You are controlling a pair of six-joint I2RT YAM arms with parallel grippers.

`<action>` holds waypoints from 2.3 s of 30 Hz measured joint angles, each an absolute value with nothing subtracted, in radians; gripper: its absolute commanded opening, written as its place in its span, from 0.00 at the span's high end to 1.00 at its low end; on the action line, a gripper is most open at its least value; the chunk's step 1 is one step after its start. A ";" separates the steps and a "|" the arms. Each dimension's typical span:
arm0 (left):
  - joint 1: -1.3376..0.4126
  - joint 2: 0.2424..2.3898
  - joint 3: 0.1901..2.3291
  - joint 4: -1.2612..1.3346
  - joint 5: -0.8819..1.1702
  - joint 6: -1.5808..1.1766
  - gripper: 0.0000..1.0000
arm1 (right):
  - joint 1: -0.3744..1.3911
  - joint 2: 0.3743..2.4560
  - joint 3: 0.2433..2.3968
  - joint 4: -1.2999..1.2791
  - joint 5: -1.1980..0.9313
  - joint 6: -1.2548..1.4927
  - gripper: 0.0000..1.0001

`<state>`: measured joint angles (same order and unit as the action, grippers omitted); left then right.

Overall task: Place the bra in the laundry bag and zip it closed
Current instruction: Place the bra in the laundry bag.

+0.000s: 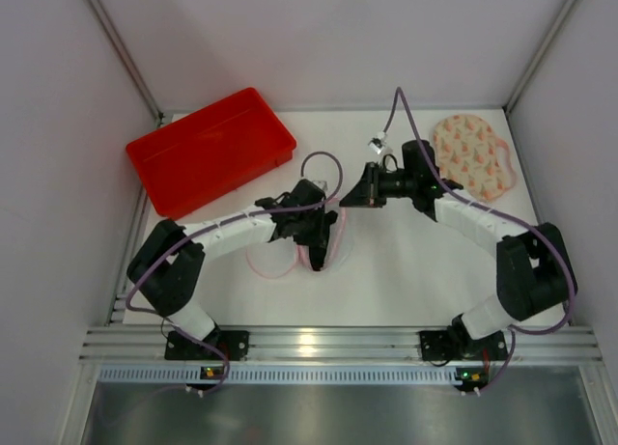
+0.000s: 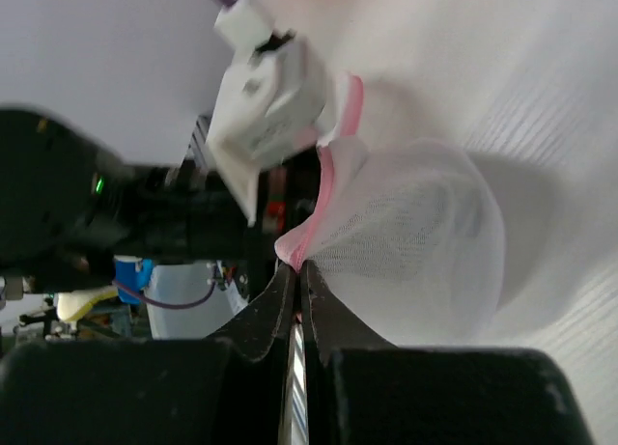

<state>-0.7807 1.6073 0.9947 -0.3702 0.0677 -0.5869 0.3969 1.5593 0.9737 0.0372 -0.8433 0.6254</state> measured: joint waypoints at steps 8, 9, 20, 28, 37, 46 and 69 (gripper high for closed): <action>-0.685 1.708 1.213 -0.496 -0.007 -0.698 0.98 | 0.400 1.427 0.818 -0.008 -0.846 0.611 1.00; -0.685 1.724 1.244 -0.511 -0.017 -0.707 0.94 | 0.402 1.430 0.797 -0.010 -0.840 0.618 1.00; -0.769 1.807 1.310 -0.571 -0.024 -0.730 0.26 | 0.396 1.498 0.793 -0.002 -0.842 0.706 1.00; -0.714 1.690 1.275 -0.585 0.082 -0.699 0.26 | 0.365 1.503 0.792 0.016 -0.863 0.772 1.00; -0.699 1.506 1.147 -0.515 0.329 -0.675 1.00 | 0.342 1.517 0.764 0.069 -0.886 0.848 1.00; -0.689 1.666 1.129 -0.420 0.382 -0.753 1.00 | 0.342 1.516 0.750 0.089 -0.893 0.862 1.00; -0.684 1.870 1.271 -0.451 0.093 -0.758 0.88 | 0.344 1.472 0.616 0.410 -0.911 1.325 1.00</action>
<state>-0.6838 1.8702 1.2709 -0.4515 0.0933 -0.7582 0.3439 1.4719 0.6163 0.4099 -0.9108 1.3254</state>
